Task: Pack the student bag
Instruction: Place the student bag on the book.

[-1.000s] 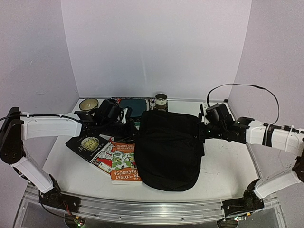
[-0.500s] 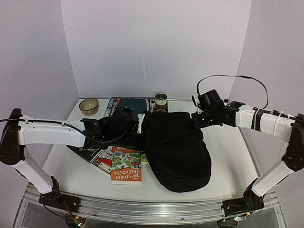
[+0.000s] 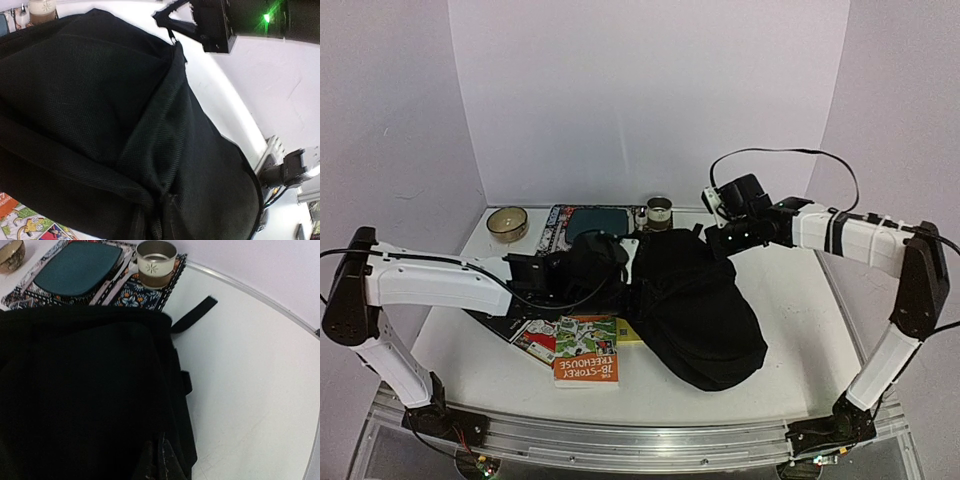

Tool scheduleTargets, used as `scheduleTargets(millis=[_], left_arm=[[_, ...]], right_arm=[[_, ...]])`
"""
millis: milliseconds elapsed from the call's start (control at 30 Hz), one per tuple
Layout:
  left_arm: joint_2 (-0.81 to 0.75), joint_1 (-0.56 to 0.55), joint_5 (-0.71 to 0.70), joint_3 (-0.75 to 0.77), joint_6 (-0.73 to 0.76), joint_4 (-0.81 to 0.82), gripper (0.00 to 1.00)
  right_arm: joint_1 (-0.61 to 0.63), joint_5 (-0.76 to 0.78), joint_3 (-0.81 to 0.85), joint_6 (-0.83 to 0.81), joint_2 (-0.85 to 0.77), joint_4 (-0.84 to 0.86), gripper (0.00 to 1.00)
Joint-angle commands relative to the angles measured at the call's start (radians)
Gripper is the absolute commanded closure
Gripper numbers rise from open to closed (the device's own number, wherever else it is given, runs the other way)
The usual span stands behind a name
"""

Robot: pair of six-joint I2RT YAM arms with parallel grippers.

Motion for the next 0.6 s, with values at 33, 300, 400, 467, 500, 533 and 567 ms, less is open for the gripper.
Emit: scheduleTargets(millis=[33, 300, 400, 467, 500, 533, 567], left_arm=[[0.074, -0.013, -0.023, 0.059, 0.003, 0.011, 0.66], [-0.034, 0.007, -0.124, 0.025, -0.042, -0.145, 0.36], [-0.070, 0.026, -0.105, -0.006, -0.070, -0.171, 0.31], [-0.078, 0.040, -0.072, -0.024, -0.085, -0.173, 0.29], [-0.078, 0.046, -0.057, -0.029, -0.093, -0.174, 0.29], [-0.073, 0.049, -0.041, -0.034, -0.098, -0.173, 0.28], [-0.068, 0.052, -0.032, -0.038, -0.103, -0.174, 0.28]], right_arm=[[-0.003, -0.043, 0.020, -0.036, 0.044, 0.013, 0.88], [0.000, -0.124, -0.073, 0.003, -0.100, -0.056, 0.56], [0.017, -0.140, -0.102, 0.020, -0.167, -0.107, 0.48], [0.041, -0.147, -0.130, 0.024, -0.215, -0.131, 0.45], [0.058, -0.149, -0.145, 0.030, -0.235, -0.144, 0.43], [0.072, -0.151, -0.156, 0.037, -0.261, -0.155, 0.42], [0.095, -0.157, -0.170, 0.049, -0.278, -0.165, 0.40]])
